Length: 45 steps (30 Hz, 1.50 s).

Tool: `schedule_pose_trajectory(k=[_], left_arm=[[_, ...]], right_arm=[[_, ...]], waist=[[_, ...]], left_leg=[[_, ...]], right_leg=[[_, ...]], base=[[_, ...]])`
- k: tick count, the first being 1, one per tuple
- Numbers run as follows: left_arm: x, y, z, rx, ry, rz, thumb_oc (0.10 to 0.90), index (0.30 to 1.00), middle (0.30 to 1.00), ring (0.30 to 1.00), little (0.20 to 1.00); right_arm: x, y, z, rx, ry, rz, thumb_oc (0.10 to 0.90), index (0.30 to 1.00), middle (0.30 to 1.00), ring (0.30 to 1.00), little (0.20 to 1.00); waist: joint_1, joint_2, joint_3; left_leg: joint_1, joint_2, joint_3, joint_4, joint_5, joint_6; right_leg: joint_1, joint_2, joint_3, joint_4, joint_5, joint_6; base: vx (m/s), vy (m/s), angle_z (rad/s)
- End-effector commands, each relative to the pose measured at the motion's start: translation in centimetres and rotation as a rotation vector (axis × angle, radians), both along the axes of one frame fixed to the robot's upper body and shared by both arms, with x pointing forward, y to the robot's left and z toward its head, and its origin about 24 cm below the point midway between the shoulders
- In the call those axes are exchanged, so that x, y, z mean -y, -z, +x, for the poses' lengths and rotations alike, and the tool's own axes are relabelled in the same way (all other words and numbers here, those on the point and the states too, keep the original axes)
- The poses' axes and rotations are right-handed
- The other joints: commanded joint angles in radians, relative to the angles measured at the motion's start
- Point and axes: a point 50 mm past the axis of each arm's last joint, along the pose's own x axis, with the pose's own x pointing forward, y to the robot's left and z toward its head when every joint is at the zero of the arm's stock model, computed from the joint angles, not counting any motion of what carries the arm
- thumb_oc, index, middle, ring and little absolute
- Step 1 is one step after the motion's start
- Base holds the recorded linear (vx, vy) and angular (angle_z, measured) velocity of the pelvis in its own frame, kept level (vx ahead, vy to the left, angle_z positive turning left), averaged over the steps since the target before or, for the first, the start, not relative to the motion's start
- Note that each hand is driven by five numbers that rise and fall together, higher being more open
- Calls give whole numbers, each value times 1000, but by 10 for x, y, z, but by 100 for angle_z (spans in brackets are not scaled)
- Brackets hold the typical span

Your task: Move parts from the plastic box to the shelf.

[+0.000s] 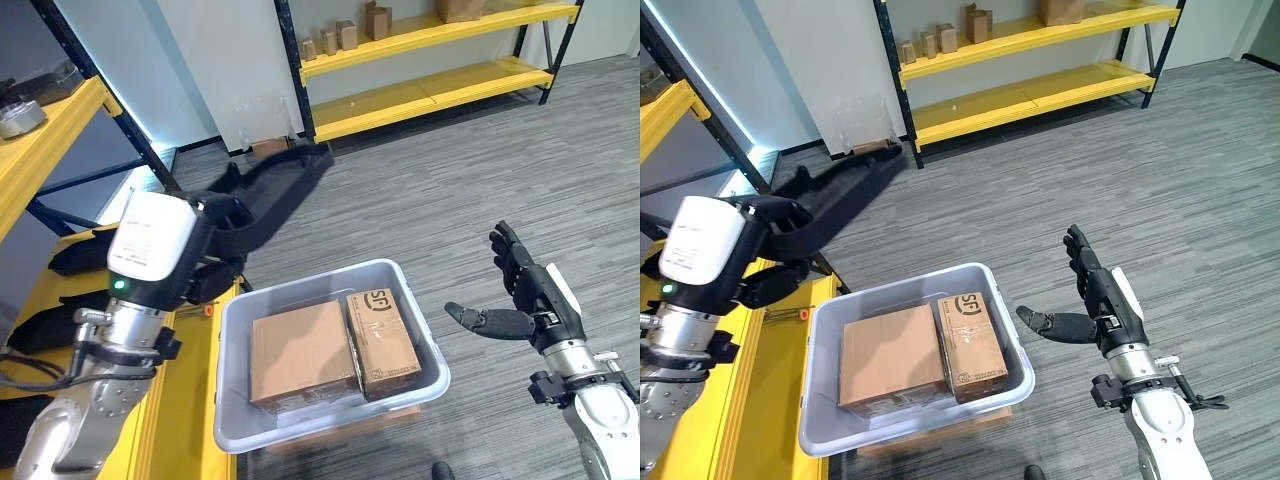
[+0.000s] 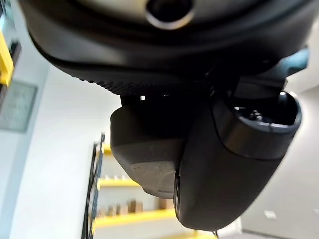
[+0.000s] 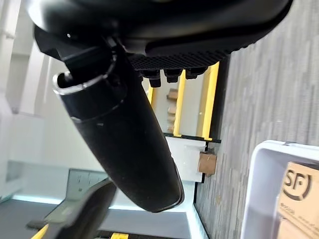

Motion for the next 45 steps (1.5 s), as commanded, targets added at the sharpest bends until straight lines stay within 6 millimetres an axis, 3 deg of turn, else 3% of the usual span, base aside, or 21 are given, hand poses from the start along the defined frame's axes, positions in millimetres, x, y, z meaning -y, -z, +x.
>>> schedule_pose_trajectory(k=[1, 3, 4, 7, 9, 10, 12, 16, 18, 20, 21, 22, 24, 25, 28, 35, 39, 45], left_arm=[[-18, -58, -15, 342, -90, 47, 400, 300, 300, 300, 300], [-21, -56, -19, 341, -112, 51, 400, 300, 300, 300, 300], [-28, -50, -24, 319, -157, 48, 400, 300, 300, 300, 300], [-34, -46, -31, 314, -197, 25, 400, 300, 300, 300, 300], [-33, -43, -30, 304, -184, -13, 400, 300, 300, 300, 300], [-32, -43, -28, 301, -176, -26, 400, 300, 300, 300, 300], [-26, -38, -25, 271, -133, -48, 400, 300, 300, 300, 300], [-18, -35, -21, 274, -80, -98, 400, 300, 300, 300, 300], [-18, -32, -20, 288, -92, -134, 400, 300, 300, 300, 300], [-18, -30, -20, 295, -96, -151, 400, 300, 300, 300, 300], [-17, -30, -20, 293, -89, -156, 400, 300, 300, 300, 300], [-16, -28, -20, 290, -89, -163, 400, 300, 300, 300, 300], [-15, -29, -20, 297, -84, -168, 400, 300, 300, 300, 300], [-13, -28, -19, 292, -69, -172, 400, 300, 300, 300, 300], [-10, -27, -15, 289, -60, -162, 400, 300, 300, 300, 300], [-14, -26, -16, 287, -98, -116, 400, 300, 300, 300, 300], [-15, -24, -19, 277, -110, -107, 400, 300, 300, 300, 300], [-21, -15, -20, 249, -159, -107, 400, 300, 300, 300, 300]], right_arm=[[-10, -57, 10, 311, -69, -50, 900, 1000, 1000, 1000, 1000], [-12, -61, 11, 326, -90, -55, 900, 1000, 1000, 1000, 1000], [-15, -62, 14, 329, -116, -22, 900, 1000, 1000, 1000, 1000], [-21, -61, 20, 324, -148, -15, 900, 1000, 1000, 1000, 1000], [-25, -66, 20, 333, -178, -27, 900, 1000, 1000, 1000, 1000], [-24, -66, 20, 333, -176, -39, 900, 1000, 1000, 1000, 1000], [-24, -67, 19, 345, -152, -59, 900, 1000, 1000, 1000, 1000], [-16, -60, 10, 344, -89, -1, 900, 1000, 1000, 1000, 1000], [-7, -52, 1, 334, -11, 50, 900, 1000, 1000, 1000, 1000], [-1, -45, -6, 322, 42, 79, 900, 1000, 1000, 1000, 1000], [2, -44, -8, 320, 64, 75, 900, 1000, 1000, 1000, 1000], [3, -44, -10, 322, 77, 74, 900, 1000, 1000, 1000, 1000], [7, -45, -14, 325, 96, 62, 900, 1000, 1000, 1000, 1000], [9, -42, -15, 317, 122, 53, 900, 1000, 1000, 1000, 1000], [7, -41, -11, 315, 128, 49, 900, 1000, 1000, 1000, 1000], [-3, -25, -7, 252, 109, 106, 900, 1000, 1000, 1000, 1000], [-7, -23, -5, 235, 84, 77, 900, 1000, 1000, 1000, 1000], [-9, -26, 0, 246, 84, 70, 900, 1000, 1000, 1000, 1000]], waist=[[-17, -59, 15], [-12, -61, 35], [18, -69, 64], [37, -74, 75], [47, -79, 89], [51, -87, 97], [61, -103, 100], [35, -129, 83], [0, -134, 61], [-19, -126, 46], [-31, -114, 38], [-39, -102, 25], [-45, -94, 13], [-48, -76, -3], [-40, -73, -5], [-15, -96, -15], [11, -119, -25], [38, -133, -29]], left_leg=[[-179, 122, -130, 96, 161, -36], [-185, 132, -153, 101, 181, -37], [-195, 144, -186, 90, 238, -43], [-206, 147, -206, 49, 288, -47], [-237, 125, -203, -4, 324, -62], [-270, 106, -170, -14, 319, -66], [-275, 43, -200, 6, 280, -57], [-239, 40, -181, 158, 170, -33], [-154, 61, -94, 221, 79, -31], [-105, 71, -61, 196, 47, -41], [-72, 61, -53, 155, 44, -45], [-50, 44, -42, 90, 5, -49], [-30, 25, -13, 22, 9, -49], [-4, 0, -6, -59, 9, -47], [-8, -33, -13, -81, 22, -26], [-10, -86, -10, -88, -9, 13], [-15, -111, -26, -91, -22, 27], [-29, -140, -47, -89, -31, 42]], right_leg=[[79, 99, -12, 251, -292, -151], [42, 118, -17, 314, -312, -166], [-4, 146, -30, 369, -327, -182], [-28, 167, -45, 381, -325, -189], [-25, 162, -90, 365, -324, -190], [-15, 153, -119, 345, -316, -193], [14, 134, -157, 282, -282, -182], [35, 90, -233, 170, -221, -177], [46, 65, -313, 114, -185, -171], [54, 46, -362, 94, -169, -157], [56, 40, -383, 90, -161, -147], [67, 39, -385, 84, -170, -135], [77, 29, -402, 81, -164, -123], [79, 20, -413, 69, -152, -108], [75, -3, -429, 52, -109, -96], [69, -42, -413, 36, -73, -60], [80, -65, -422, 21, -54, -40], [99, -94, -446, 6, -32, -22]], base=[[-138, -231, -19], [-189, -261, -8], [-223, -276, -3], [-166, -228, -12], [-173, -216, 32], [-201, -223, 123], [-172, -160, 155], [-138, -21, 75], [-139, 83, 145], [-47, 186, 145], [87, 210, 133], [129, 248, 88], [93, 235, 37], [-13, 266, 24], [6, 231, 18], [34, 126, 0], [38, 97, 2], [37, 90, 12]])
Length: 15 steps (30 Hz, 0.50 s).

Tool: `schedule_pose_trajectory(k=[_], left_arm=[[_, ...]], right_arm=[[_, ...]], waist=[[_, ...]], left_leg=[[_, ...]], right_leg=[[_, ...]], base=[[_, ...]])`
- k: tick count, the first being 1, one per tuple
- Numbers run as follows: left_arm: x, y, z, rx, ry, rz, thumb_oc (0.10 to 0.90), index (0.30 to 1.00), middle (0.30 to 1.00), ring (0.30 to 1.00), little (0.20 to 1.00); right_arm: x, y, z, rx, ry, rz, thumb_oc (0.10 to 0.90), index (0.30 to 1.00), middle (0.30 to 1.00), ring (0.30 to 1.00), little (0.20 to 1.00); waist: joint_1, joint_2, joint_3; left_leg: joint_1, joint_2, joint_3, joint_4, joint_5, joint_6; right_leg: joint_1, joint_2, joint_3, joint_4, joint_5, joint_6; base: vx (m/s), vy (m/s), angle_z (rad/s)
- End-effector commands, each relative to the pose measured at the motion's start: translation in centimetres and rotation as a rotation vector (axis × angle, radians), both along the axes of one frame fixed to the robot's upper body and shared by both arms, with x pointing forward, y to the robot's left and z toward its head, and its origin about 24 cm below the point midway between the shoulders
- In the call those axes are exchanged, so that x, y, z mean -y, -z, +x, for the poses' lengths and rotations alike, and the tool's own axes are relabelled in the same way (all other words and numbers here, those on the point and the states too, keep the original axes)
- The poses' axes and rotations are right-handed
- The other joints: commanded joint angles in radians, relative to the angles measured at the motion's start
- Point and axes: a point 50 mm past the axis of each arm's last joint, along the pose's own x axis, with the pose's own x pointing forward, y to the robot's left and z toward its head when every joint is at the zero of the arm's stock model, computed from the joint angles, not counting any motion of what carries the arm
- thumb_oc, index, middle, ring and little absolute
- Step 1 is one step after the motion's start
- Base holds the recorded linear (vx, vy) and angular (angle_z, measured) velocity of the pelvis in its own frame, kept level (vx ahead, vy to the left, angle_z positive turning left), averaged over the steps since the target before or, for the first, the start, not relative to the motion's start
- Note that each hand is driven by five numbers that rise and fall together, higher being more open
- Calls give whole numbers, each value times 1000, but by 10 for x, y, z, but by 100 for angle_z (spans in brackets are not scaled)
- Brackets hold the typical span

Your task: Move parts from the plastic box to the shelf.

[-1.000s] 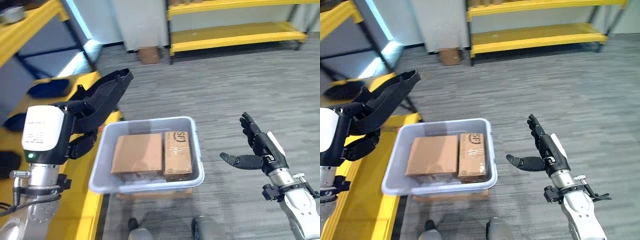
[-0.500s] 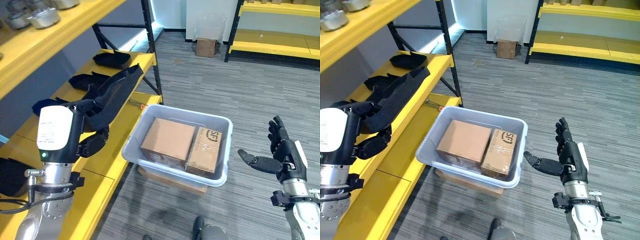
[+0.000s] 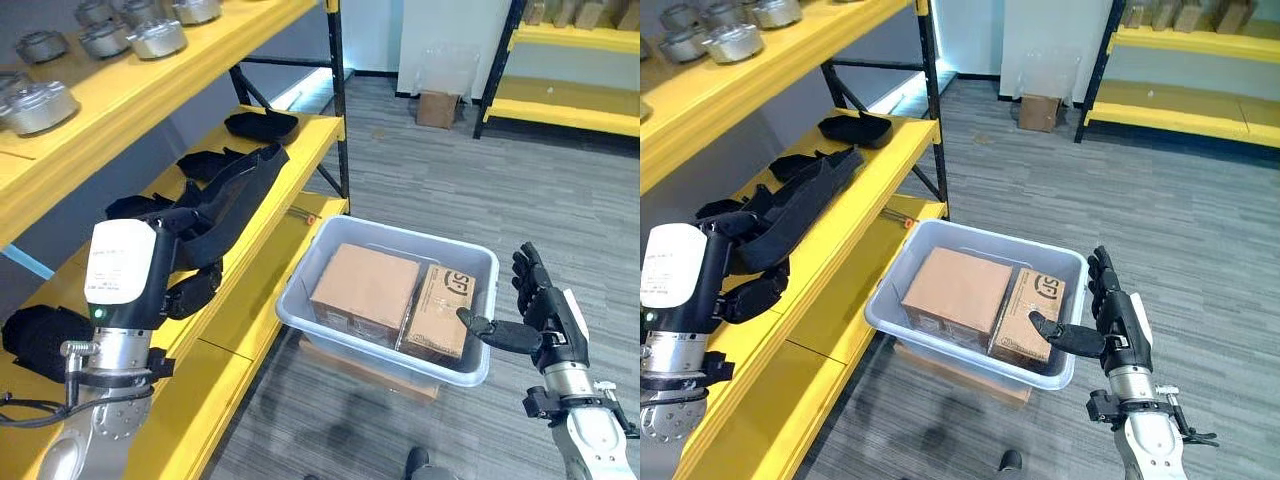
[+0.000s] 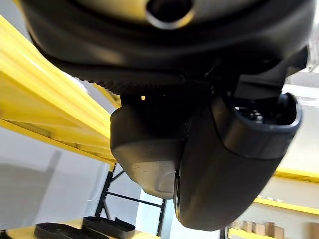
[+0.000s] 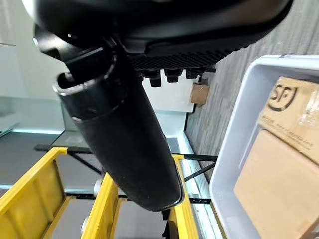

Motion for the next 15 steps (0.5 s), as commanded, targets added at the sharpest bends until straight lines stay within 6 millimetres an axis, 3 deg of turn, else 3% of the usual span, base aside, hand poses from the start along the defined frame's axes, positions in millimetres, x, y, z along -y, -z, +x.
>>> schedule_pose_trajectory(k=[1, 9, 13, 15], left_arm=[[-11, -46, -10, 296, -63, 72, 400, 300, 300, 300, 300], [-23, -45, -13, 310, -139, 71, 400, 300, 300, 300, 300], [-25, -45, -13, 306, -144, 67, 400, 300, 300, 300, 300], [-22, -46, -8, 308, -113, 44, 400, 300, 300, 300, 300]], right_arm=[[-10, -43, 19, 243, -53, -76, 900, 1000, 1000, 1000, 1000], [-28, -52, 30, 300, -120, -71, 900, 1000, 1000, 1000, 1000], [-36, -53, 32, 301, -170, -61, 900, 1000, 1000, 1000, 1000], [-37, -51, 29, 297, -180, -40, 900, 1000, 1000, 1000, 1000]], waist=[[9, -69, -53], [57, -81, -47], [73, -83, -44], [29, -70, -13]], left_leg=[[-57, -30, -73, -28, 6, 22], [-108, -115, -122, -24, -16, 66], [-120, -143, -140, -12, -32, 87], [-118, -157, -187, -13, -23, 107]], right_leg=[[171, -69, 39, -107, -47, 89], [162, -144, 25, -127, 46, 130], [146, -172, 25, -72, 51, 131], [63, -122, 190, 51, 85, 92]], base=[[15, 64, 24], [39, 165, 32], [82, 187, 20], [52, 167, 62]])
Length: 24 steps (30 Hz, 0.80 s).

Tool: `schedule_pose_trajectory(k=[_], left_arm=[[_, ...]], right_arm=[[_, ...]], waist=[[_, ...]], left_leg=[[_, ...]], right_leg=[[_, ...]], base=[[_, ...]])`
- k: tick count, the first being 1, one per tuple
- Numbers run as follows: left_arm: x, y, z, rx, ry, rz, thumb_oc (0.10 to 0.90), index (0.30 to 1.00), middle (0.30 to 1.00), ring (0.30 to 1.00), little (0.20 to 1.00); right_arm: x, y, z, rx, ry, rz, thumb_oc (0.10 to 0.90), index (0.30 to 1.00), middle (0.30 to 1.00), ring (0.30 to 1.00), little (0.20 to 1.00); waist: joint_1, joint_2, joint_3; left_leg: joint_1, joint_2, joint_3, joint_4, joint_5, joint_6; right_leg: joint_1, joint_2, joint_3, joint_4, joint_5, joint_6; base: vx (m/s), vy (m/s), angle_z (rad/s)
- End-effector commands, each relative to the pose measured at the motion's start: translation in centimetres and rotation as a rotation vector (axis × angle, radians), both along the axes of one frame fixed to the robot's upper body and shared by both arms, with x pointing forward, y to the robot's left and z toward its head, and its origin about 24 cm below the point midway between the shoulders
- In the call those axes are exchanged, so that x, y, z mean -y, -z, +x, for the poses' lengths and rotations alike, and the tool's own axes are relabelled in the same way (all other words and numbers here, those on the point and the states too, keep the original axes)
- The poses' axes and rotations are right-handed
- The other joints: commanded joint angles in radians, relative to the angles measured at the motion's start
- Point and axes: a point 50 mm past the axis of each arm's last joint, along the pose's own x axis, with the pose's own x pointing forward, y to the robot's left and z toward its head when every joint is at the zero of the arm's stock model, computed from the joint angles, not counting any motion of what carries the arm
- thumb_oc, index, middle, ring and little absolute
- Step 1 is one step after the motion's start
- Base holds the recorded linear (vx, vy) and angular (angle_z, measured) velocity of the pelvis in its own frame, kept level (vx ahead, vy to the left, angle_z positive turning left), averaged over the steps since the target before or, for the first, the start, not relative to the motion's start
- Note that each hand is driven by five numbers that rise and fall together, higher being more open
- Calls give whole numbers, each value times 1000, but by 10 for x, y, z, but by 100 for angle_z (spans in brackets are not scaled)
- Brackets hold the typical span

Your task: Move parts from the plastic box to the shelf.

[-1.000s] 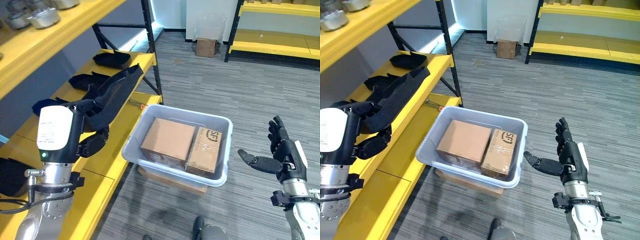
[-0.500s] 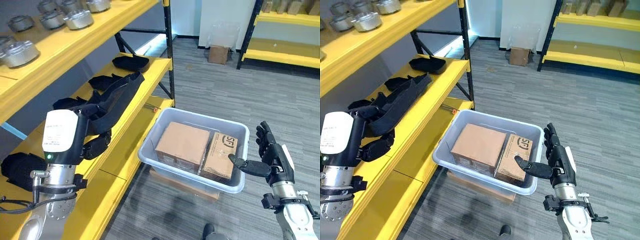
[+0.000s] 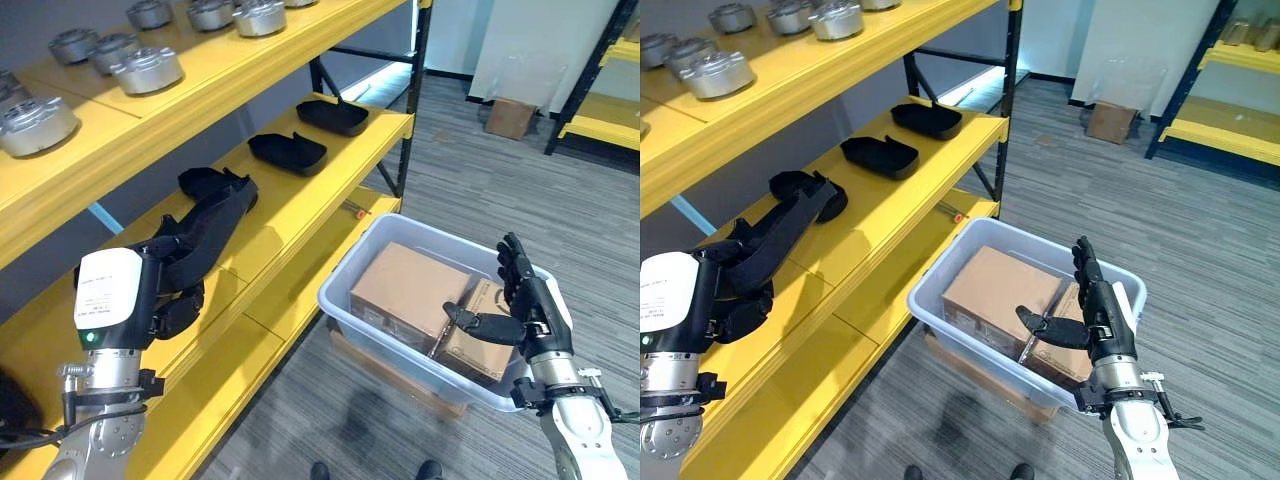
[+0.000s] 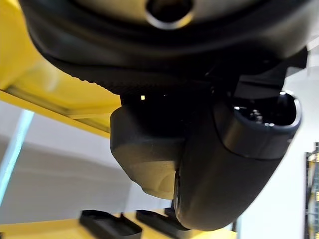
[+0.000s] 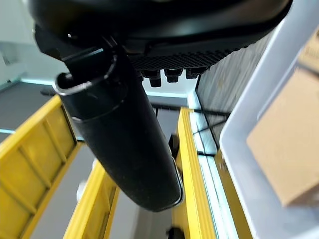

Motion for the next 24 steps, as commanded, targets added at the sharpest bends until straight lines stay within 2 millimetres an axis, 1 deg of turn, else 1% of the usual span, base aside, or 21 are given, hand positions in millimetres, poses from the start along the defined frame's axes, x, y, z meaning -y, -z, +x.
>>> schedule_pose_trajectory(k=[1, 2, 3, 4, 5, 7, 9, 10, 11, 12, 13, 14, 15, 17, 20, 21, 22, 24], left_arm=[[-3, -69, 3, 369, 21, 86, 400, 300, 300, 300, 300], [-3, -69, 5, 358, 26, 86, 400, 300, 300, 300, 300], [-3, -68, 6, 348, 30, 84, 400, 300, 300, 300, 300], [-2, -67, 7, 344, 33, 80, 400, 300, 300, 300, 300], [-2, -65, 8, 334, 34, 72, 400, 300, 300, 300, 300], [0, -64, 10, 322, 41, 66, 400, 300, 300, 300, 300], [2, -63, 11, 319, 53, 58, 400, 300, 300, 300, 300], [2, -63, 11, 318, 53, 58, 400, 300, 300, 300, 300], [5, -62, 13, 318, 60, 55, 400, 300, 300, 300, 300], [7, -63, 13, 315, 75, 64, 400, 300, 300, 300, 300], [9, -62, 12, 316, 82, 58, 400, 300, 300, 300, 300], [9, -62, 12, 315, 82, 57, 400, 300, 300, 300, 300], [8, -61, 10, 320, 77, 39, 400, 300, 300, 300, 300], [11, -55, 10, 312, 90, -13, 400, 300, 300, 300, 300], [12, -52, 10, 298, 98, -12, 400, 300, 300, 300, 300], [12, -50, 10, 286, 97, -18, 400, 300, 300, 300, 300], [12, -50, 10, 285, 98, -19, 400, 300, 300, 300, 300], [12, -47, 9, 282, 92, -37, 400, 300, 300, 300, 300]], right_arm=[[-13, -49, 14, 272, -87, 0, 900, 1000, 1000, 1000, 1000], [-11, -47, 13, 264, -84, 4, 900, 1000, 1000, 1000, 1000], [-9, -45, 12, 252, -82, 2, 900, 1000, 1000, 1000, 1000], [-7, -44, 10, 244, -74, 2, 900, 1000, 1000, 1000, 1000], [-2, -41, 9, 233, -60, 16, 900, 1000, 1000, 1000, 1000], [2, -37, 7, 212, -38, 25, 900, 1000, 1000, 1000, 1000], [5, -36, 4, 209, -29, 18, 900, 1000, 1000, 1000, 1000], [5, -36, 4, 209, -29, 17, 900, 1000, 1000, 1000, 1000], [6, -35, 3, 208, -23, 16, 900, 1000, 1000, 1000, 1000], [6, -35, 1, 198, -23, 3, 900, 1000, 1000, 1000, 1000], [7, -35, 0, 196, -25, -6, 900, 1000, 1000, 1000, 1000], [7, -35, 0, 194, -25, -8, 900, 1000, 1000, 1000, 1000], [7, -34, 1, 191, -18, -9, 900, 1000, 1000, 1000, 1000], [7, -30, 1, 180, -5, -2, 900, 1000, 1000, 1000, 1000], [6, -30, 1, 179, -8, -2, 900, 1000, 1000, 1000, 1000], [6, -29, 0, 172, -8, -3, 900, 1000, 1000, 1000, 1000], [6, -28, 0, 170, -8, -3, 900, 1000, 1000, 1000, 1000], [8, -27, -2, 160, 3, -8, 900, 1000, 1000, 1000, 1000]], waist=[[-49, -37, 18], [-62, -27, 23], [-74, -21, 26], [-84, -20, 32], [-101, -25, 37], [-111, -38, 37], [-127, -47, 33], [-127, -46, 33], [-135, -50, 30], [-129, -52, 29], [-134, -54, 25], [-135, -52, 25], [-128, -47, 14], [-128, -45, 10], [-126, -43, 5], [-126, -43, 3], [-126, -42, 1], [-125, -42, -1]], left_leg=[[11, -51, -54, -57, -23, 39], [15, -43, -63, -64, -13, 41], [25, -39, -74, -68, -13, 44], [33, -37, -83, -68, -12, 42], [43, -42, -95, -68, -10, 44], [48, -57, -111, -68, -5, 43], [59, -75, -134, -65, -10, 41], [60, -74, -134, -65, -10, 40], [59, -79, -148, -55, -13, 39], [66, -88, -154, -49, -15, 38], [72, -91, -159, -53, -15, 40], [75, -90, -160, -55, -14, 40], [85, -87, -150, -62, -13, 39], [92, -88, -147, -59, -13, 38], [97, -87, -144, -55, -18, 37], [93, -84, -141, -51, -11, 34], [100, -84, -144, -54, -19, 35], [99, -80, -139, -53, -12, 30]], right_leg=[[73, 42, 325, 11, 62, 32], [39, 101, 380, 37, 21, 11], [17, 160, 422, 52, -42, -5], [-2, 210, 447, 68, -87, -19], [-23, 281, 481, 79, -118, -36], [-28, 346, 511, 60, -127, -56], [-14, 395, 565, 8, -119, -73], [-10, 395, 566, 1, -116, -74], [-1, 415, 606, -19, -107, -81], [19, 393, 588, -32, -101, -73], [31, 402, 601, -51, -95, -76], [36, 403, 601, -59, -91, -77], [54, 394, 582, -81, -87, -72], [73, 389, 584, -102, -80, -72], [89, 382, 576, -125, -74, -72], [94, 380, 573, -137, -63, -74], [101, 380, 573, -141, -70, -74], [108, 374, 565, -157, -59, -75]], base=[[16, 128, 99], [86, 122, 87], [81, 91, 64], [104, 63, 46], [55, 23, 57], [54, 3, 56], [54, -16, 44], [40, -25, 23], [19, -33, 14], [18, -64, 16], [3, -47, 22], [33, -71, 16], [40, -56, 5], [32, -73, -3], [10, -53, 1], [28, -70, 2], [22, -70, 3], [23, -54, 3]])
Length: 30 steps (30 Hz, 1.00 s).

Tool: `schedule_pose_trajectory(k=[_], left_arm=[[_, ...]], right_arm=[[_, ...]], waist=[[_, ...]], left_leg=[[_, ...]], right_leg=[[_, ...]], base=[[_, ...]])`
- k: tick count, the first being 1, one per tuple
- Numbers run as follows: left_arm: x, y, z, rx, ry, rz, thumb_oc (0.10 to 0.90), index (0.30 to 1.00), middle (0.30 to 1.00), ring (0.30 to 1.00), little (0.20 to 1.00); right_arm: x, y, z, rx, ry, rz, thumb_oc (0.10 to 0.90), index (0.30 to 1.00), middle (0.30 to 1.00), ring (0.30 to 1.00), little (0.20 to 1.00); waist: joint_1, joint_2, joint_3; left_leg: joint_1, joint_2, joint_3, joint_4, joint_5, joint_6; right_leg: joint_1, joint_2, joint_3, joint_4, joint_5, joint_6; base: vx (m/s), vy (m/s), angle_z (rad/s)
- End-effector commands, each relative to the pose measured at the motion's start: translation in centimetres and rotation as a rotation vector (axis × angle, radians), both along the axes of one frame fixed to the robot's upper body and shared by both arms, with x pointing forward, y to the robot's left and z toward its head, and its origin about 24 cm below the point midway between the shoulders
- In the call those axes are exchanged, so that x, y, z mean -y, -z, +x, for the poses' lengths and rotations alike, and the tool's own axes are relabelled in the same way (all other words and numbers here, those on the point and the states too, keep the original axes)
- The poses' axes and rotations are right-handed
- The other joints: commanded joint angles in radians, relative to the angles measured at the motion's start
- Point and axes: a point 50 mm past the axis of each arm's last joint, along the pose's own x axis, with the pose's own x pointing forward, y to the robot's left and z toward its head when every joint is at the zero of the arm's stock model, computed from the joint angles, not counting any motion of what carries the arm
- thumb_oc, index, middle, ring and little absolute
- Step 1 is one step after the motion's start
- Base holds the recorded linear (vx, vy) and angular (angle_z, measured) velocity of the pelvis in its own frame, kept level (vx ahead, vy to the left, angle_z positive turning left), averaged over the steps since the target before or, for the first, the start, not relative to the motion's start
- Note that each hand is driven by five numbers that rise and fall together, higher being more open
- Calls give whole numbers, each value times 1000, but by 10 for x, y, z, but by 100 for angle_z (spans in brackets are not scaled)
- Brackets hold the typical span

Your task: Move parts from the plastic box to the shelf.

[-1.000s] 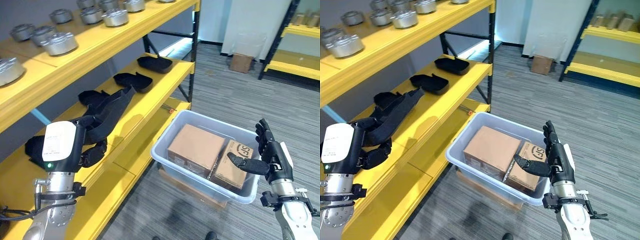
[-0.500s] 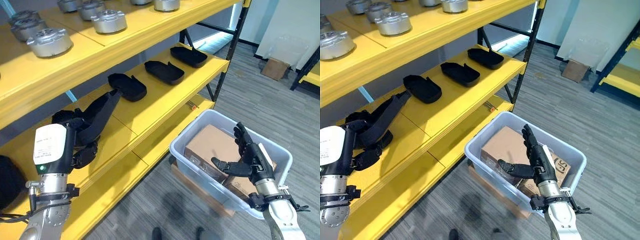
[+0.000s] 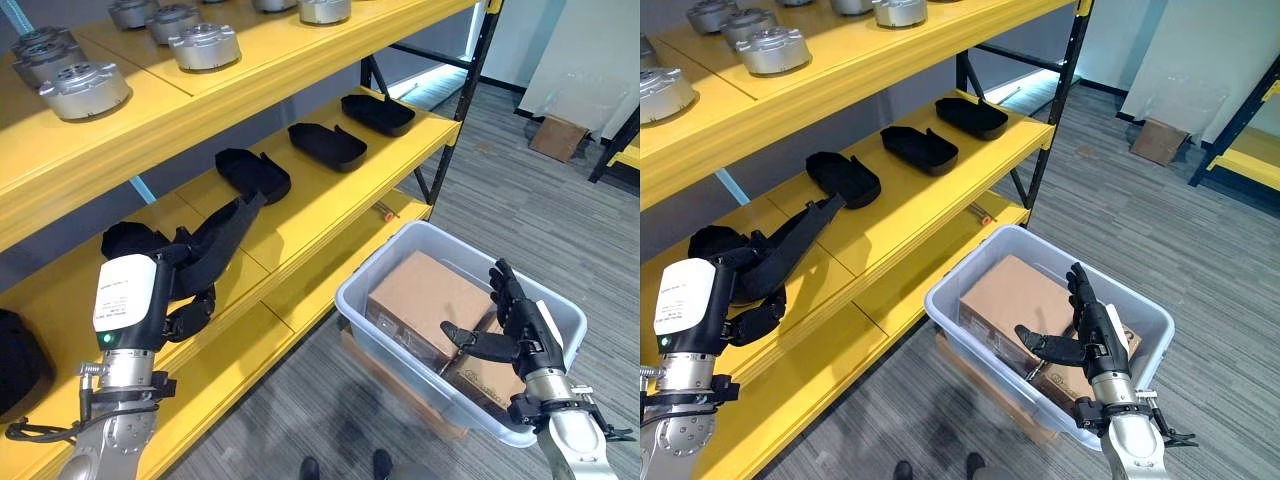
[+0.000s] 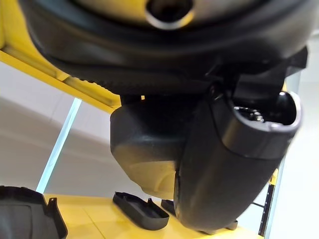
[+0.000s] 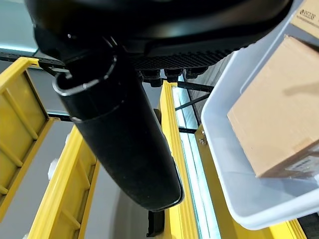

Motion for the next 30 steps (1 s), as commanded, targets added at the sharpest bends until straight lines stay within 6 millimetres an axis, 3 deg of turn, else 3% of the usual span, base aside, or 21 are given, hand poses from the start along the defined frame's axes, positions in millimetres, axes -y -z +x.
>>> schedule_pose_trajectory(k=[1, 10, 12, 15, 16, 17, 18, 20, 21, 22, 23, 26, 27, 28, 30], left_arm=[[5, -58, 3, 324, 57, 36, 400, 300, 300, 300, 300], [-1, -54, -3, 309, 21, 41, 400, 300, 300, 300, 300], [-2, -55, -3, 310, 14, 34, 400, 300, 300, 300, 300], [-1, -58, -3, 325, 23, 21, 400, 300, 300, 300, 300], [-1, -58, -3, 327, 24, 20, 400, 300, 300, 300, 300], [-3, -60, -3, 337, 14, 6, 400, 300, 300, 300, 300], [-3, -60, -3, 337, 13, 6, 400, 300, 300, 300, 300], [-3, -60, -7, 353, 10, -7, 400, 300, 300, 300, 300], [-3, -60, -7, 351, 9, -7, 400, 300, 300, 300, 300], [-2, -60, -7, 358, 14, -19, 400, 300, 300, 300, 300], [-1, -60, -6, 364, 17, -45, 400, 300, 300, 300, 300], [-1, -60, -6, 383, 11, -56, 400, 300, 300, 300, 300], [0, -62, -5, 397, 10, -54, 400, 300, 300, 300, 300], [1, -62, -3, 397, 13, -36, 400, 300, 300, 300, 300], [6, -64, 0, 392, 42, -16, 400, 300, 300, 300, 300]], right_arm=[[-3, -50, 11, 269, -41, -35, 900, 1000, 1000, 1000, 1000], [0, -51, 11, 281, -23, 0, 900, 1000, 1000, 1000, 1000], [0, -54, 12, 294, -31, 9, 900, 1000, 1000, 1000, 1000], [0, -59, 13, 306, -57, 1, 900, 1000, 1000, 1000, 1000], [0, -59, 14, 308, -57, 1, 900, 1000, 1000, 1000, 1000], [1, -59, 16, 302, -51, -19, 900, 1000, 1000, 1000, 1000], [1, -59, 16, 302, -52, -19, 900, 1000, 1000, 1000, 1000], [2, -56, 15, 282, -48, -13, 900, 1000, 1000, 1000, 1000], [2, -55, 15, 280, -50, -12, 900, 1000, 1000, 1000, 1000], [3, -53, 14, 266, -50, -15, 900, 1000, 1000, 1000, 1000], [7, -53, 13, 260, -36, -38, 900, 1000, 1000, 1000, 1000], [11, -53, 10, 262, -11, -40, 900, 1000, 1000, 1000, 1000], [13, -55, 9, 275, 5, -47, 900, 1000, 1000, 1000, 1000], [15, -54, 6, 276, 21, -29, 900, 1000, 1000, 1000, 1000], [17, -53, 3, 275, 40, -30, 900, 1000, 1000, 1000, 1000]], waist=[[-25, -34, -59], [-12, -41, -43], [-8, -43, -23], [4, -46, 41], [2, -44, 41], [-4, -52, 38], [-4, -51, 37], [-7, -67, 23], [-6, -68, 22], [-9, -72, 18], [-17, -69, 17], [-21, -47, 15], [-26, -38, 17], [-35, -20, 9], [-34, -11, 6]], left_leg=[[55, -115, 63, -12, -60, 60], [15, -105, 38, 68, -83, 38], [-20, -109, 26, 139, -97, 28], [-146, -129, 23, 357, -75, -6], [-156, -129, 21, 369, -78, -7], [-171, -70, 43, 373, -91, -2], [-173, -68, 44, 376, -95, -3], [-146, 46, 46, 316, -72, 2], [-136, 48, 49, 301, -65, -2], [-130, 108, 49, 264, -18, -12], [-134, 209, 53, 171, 73, -30], [-105, 261, 47, 20, 160, -65], [-107, 279, 75, -2, 194, -86], [-74, 295, 105, -24, 157, -101], [-74, 289, 122, -21, 144, -108]], right_leg=[[76, 43, 67, -120, 39, 11], [96, 26, 22, -154, 45, -1], [93, 24, 17, -147, 42, -9], [80, 9, -9, -114, 33, -32], [75, 10, -11, -110, 31, -32], [61, -6, -23, -84, 23, -30], [57, -5, -22, -77, 19, -30], [53, -26, -23, -61, 2, -22], [52, -25, -21, -58, 0, -24], [48, -32, -26, -45, -8, -20], [37, -42, -36, -13, -38, -13], [12, -27, -34, 46, -81, -17], [9, -29, -40, 69, -90, -13], [-3, -27, -42, 98, -108, -5], [7, -37, -45, 88, -107, 6]], base=[[-17, -68, 3], [-4, -82, 20], [-56, -103, 40], [-112, -41, 56], [-90, 4, 62], [-4, 18, 35], [44, 45, 33], [67, 56, 19], [49, 62, 12], [65, 133, 22], [57, 127, 22], [63, 150, 27], [101, 277, -2], [73, 213, -10], [86, 206, -8]])
